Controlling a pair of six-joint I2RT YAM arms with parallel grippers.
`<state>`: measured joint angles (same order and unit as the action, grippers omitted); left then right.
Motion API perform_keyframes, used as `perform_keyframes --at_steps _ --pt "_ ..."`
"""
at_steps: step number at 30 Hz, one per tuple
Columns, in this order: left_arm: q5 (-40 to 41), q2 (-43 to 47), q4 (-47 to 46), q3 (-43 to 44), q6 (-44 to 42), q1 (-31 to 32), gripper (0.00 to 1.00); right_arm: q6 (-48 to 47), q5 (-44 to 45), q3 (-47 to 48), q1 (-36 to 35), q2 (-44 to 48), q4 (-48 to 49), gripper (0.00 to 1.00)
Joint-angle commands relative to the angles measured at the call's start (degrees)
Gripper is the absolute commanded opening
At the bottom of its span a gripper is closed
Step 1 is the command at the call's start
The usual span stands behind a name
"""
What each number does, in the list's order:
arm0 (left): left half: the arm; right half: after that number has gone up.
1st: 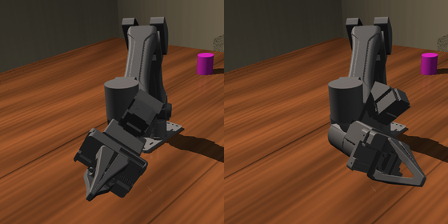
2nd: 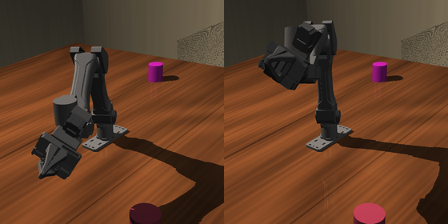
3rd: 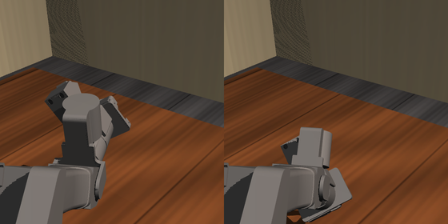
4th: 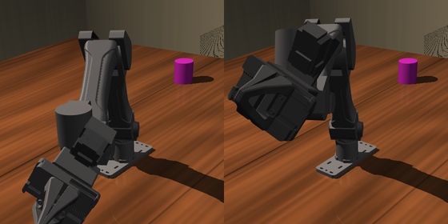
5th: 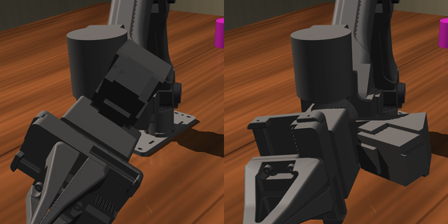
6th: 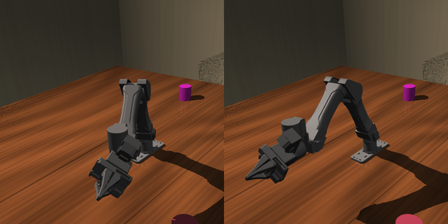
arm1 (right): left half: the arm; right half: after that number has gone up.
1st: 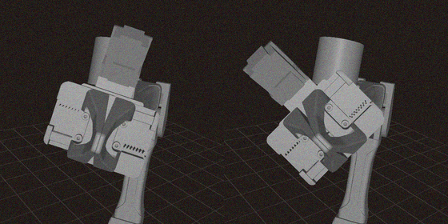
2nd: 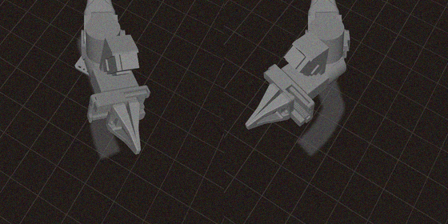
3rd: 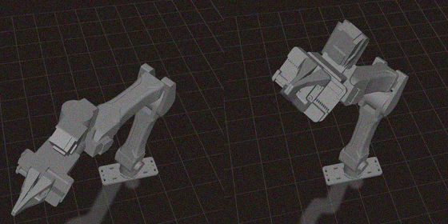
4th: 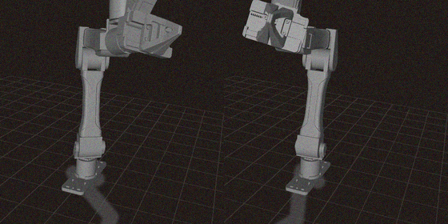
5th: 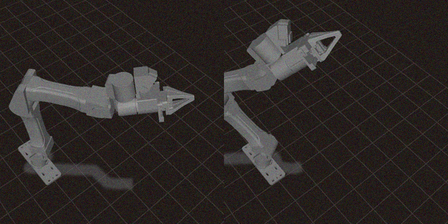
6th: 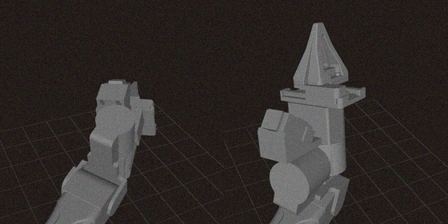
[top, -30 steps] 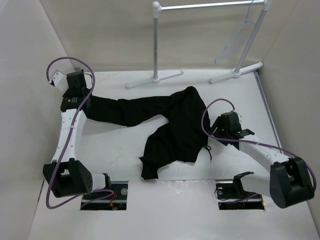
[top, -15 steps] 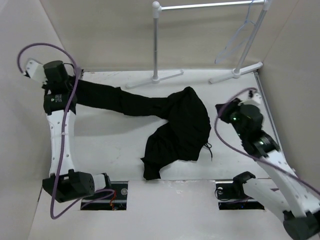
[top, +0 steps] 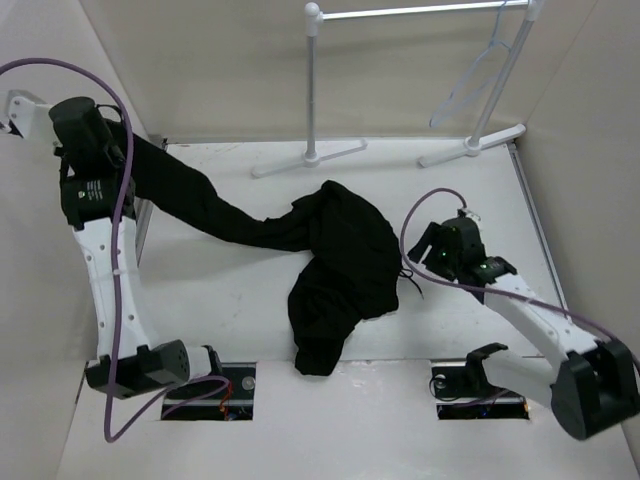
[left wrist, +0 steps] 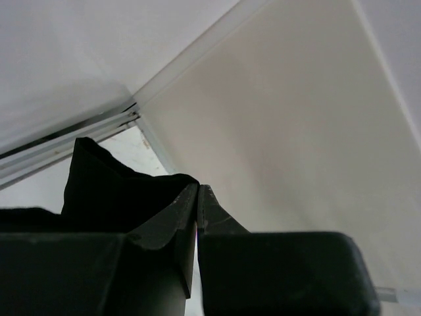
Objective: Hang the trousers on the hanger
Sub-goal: Flatten out the trousers at the center of the board.
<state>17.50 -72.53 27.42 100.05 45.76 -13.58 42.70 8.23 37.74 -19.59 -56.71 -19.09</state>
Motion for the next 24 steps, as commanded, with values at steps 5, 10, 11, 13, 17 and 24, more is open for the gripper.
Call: perform_keyframes --at_steps 5,10,11,13,17,24 --pt "-1.41 -3.32 1.85 -7.23 3.72 -2.81 0.01 -1.48 -6.29 1.81 -0.84 -16.13 17.92 0.73" --pt "-1.59 -2.0 1.67 -10.39 3.64 -3.86 0.01 2.2 -12.61 3.57 1.53 -27.46 27.78 0.73" --pt "-1.76 -1.74 1.67 -11.18 3.64 -4.12 0.01 3.43 -13.84 3.75 1.8 -30.1 29.36 0.73" --pt "-2.11 -1.47 1.67 -12.42 3.64 -4.48 0.01 6.16 -15.6 4.36 2.24 -34.42 31.91 0.7" --pt "-1.94 -1.12 1.67 -13.3 3.72 -4.57 0.01 12.75 -18.77 4.63 2.85 -38.3 37.62 0.26" --pt "-1.85 0.9 2.81 -11.55 3.72 -7.29 0.01 9.87 -9.12 1.2 2.68 -13.2 24.58 0.03"
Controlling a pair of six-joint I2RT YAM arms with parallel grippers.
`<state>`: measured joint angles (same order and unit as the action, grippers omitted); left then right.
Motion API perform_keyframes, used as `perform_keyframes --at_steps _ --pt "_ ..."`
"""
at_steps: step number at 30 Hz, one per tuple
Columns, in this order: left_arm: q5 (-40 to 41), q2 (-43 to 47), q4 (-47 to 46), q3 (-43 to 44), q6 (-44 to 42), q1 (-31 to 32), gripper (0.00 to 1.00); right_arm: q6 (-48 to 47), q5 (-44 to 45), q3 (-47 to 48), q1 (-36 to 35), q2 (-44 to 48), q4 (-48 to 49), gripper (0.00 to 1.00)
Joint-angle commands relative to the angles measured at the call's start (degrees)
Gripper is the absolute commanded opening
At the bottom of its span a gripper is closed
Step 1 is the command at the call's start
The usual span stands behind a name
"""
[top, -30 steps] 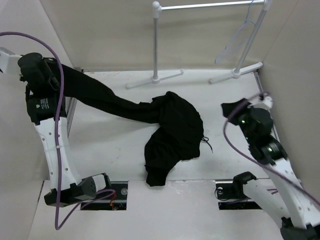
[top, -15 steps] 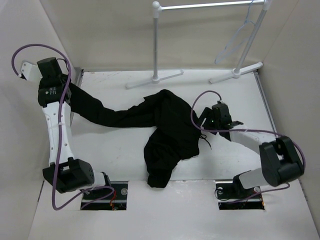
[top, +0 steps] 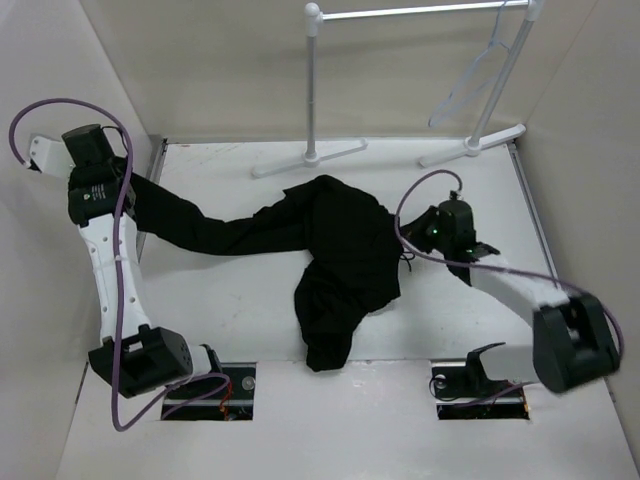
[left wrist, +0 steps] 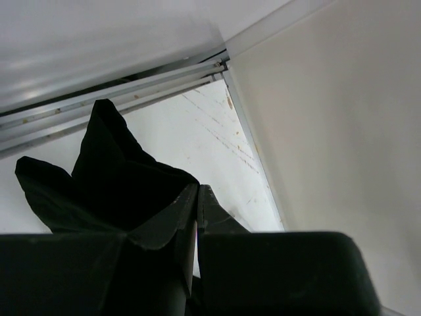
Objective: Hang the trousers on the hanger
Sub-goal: Flatten out the trousers at the center of the board.
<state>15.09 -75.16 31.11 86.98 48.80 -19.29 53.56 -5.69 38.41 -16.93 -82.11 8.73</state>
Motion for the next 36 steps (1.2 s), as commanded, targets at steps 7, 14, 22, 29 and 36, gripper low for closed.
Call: perform_keyframes --at_steps 7,14,22,29,36 --pt "1.17 5.37 2.72 4.6 1.57 -2.38 0.01 -5.92 13.16 3.85 1.67 41.83 -32.86 0.02" --pt "2.57 -2.08 5.62 1.54 1.65 -2.64 0.01 -6.11 12.56 1.85 16.07 36.95 -35.74 0.03" --pt "2.14 -13.96 2.82 -0.49 2.53 -2.11 0.0 -5.22 12.55 8.42 21.8 21.47 -24.03 0.02" --pt "-4.81 -24.33 5.0 5.12 2.27 -4.75 0.2 -5.22 12.38 9.05 25.23 15.94 -25.34 0.04" --pt "5.99 -12.49 3.69 1.1 -0.54 -1.69 0.51 -5.13 13.87 6.5 24.45 16.8 -24.64 0.07"
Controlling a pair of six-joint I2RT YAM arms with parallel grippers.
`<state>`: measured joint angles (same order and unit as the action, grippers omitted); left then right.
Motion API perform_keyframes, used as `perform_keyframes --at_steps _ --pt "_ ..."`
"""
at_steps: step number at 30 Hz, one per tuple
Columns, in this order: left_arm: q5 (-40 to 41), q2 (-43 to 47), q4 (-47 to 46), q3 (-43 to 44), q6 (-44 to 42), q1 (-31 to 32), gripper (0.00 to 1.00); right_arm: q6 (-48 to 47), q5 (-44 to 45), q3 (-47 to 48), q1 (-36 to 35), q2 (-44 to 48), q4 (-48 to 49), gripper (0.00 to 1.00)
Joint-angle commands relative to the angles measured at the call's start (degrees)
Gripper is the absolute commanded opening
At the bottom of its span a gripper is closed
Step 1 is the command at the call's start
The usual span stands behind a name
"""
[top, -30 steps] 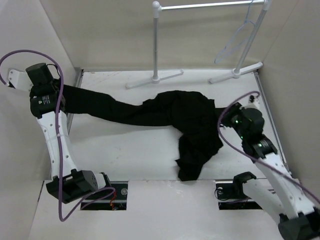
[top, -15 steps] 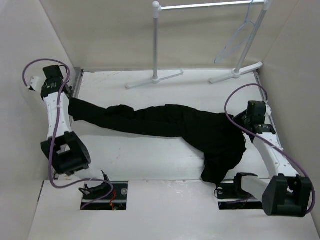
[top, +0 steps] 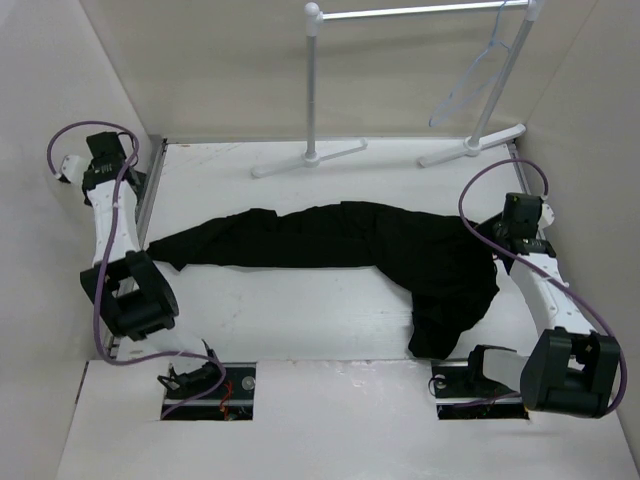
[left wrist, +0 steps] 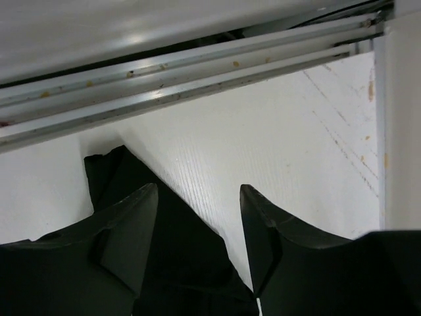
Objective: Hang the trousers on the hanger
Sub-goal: Flatten out the trousers at the center of the board.
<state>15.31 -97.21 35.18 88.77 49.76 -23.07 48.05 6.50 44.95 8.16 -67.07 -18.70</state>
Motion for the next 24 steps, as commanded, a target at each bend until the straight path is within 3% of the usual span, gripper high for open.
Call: perform_keyframes --at_steps 1,6,10,16,24 --pt "5.09 10.97 -0.03 -2.71 -2.11 3.76 0.51 0.55 1.67 -0.65 -1.08 1.94 3.05 0.08" --pt "-5.0 16.78 -2.38 -21.5 -0.19 11.06 0.48 1.61 0.62 -2.93 -4.77 3.26 4.64 0.08" --pt "-12.14 19.42 -6.43 -32.94 3.23 9.85 0.47 1.69 0.53 -5.04 -8.11 5.36 4.37 0.08" --pt "-16.63 22.94 -12.23 -41.74 7.45 7.47 0.5 1.78 -0.17 -7.68 -11.98 8.18 3.93 0.08" --pt "-17.33 22.15 -22.07 -45.79 11.85 2.46 0.49 1.17 -0.26 -10.05 -14.01 11.43 2.27 0.08"
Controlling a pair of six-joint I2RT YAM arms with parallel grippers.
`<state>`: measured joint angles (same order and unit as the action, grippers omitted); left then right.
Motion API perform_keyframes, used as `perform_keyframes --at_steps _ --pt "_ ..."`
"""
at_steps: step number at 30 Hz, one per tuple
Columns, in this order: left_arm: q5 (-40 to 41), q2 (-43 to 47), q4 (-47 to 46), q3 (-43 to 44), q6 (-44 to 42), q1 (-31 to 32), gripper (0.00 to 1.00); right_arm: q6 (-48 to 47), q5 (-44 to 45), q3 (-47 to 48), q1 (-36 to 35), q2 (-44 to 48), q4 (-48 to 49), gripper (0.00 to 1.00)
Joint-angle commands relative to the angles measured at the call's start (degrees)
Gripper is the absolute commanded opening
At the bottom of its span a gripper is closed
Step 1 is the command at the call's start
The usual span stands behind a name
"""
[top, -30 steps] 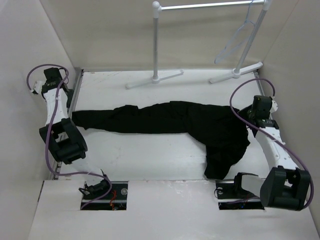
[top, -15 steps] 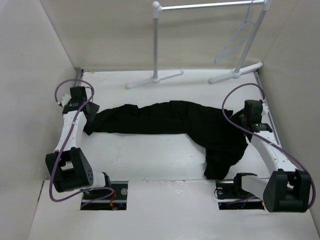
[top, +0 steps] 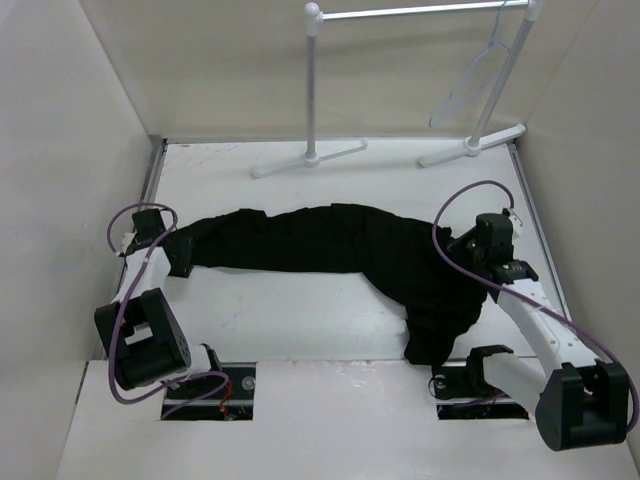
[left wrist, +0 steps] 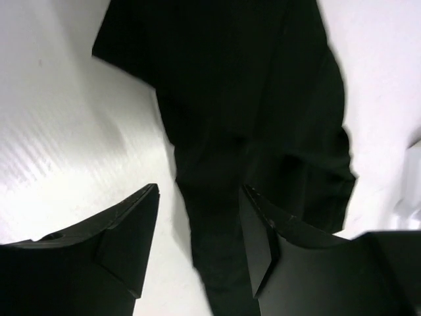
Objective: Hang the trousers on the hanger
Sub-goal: Flatten out the trousers at the center of the board.
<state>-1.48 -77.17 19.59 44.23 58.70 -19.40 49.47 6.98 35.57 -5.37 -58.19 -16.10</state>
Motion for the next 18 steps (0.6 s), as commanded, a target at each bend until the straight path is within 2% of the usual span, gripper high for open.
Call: perform_keyframes --at_steps 1,6,16,18 --pt "-0.55 2.46 -7.46 -1.6 3.35 -1.65 0.49 -0.52 -0.57 -0.94 -0.39 3.34 -1.21 0.08" --pt "-0.46 1.94 -9.49 -2.66 4.06 -4.9 0.48 -1.48 -0.48 -1.38 3.47 4.84 -3.06 0.08" --pt "-1.33 -6.24 -14.06 0.77 5.72 -6.05 0.39 -1.75 -0.66 -1.82 3.74 5.2 -2.71 0.08" --pt "-1.51 -6.86 -14.14 0.77 6.08 -6.14 0.33 -1.75 -0.57 -1.82 3.74 5.46 -2.71 0.08"
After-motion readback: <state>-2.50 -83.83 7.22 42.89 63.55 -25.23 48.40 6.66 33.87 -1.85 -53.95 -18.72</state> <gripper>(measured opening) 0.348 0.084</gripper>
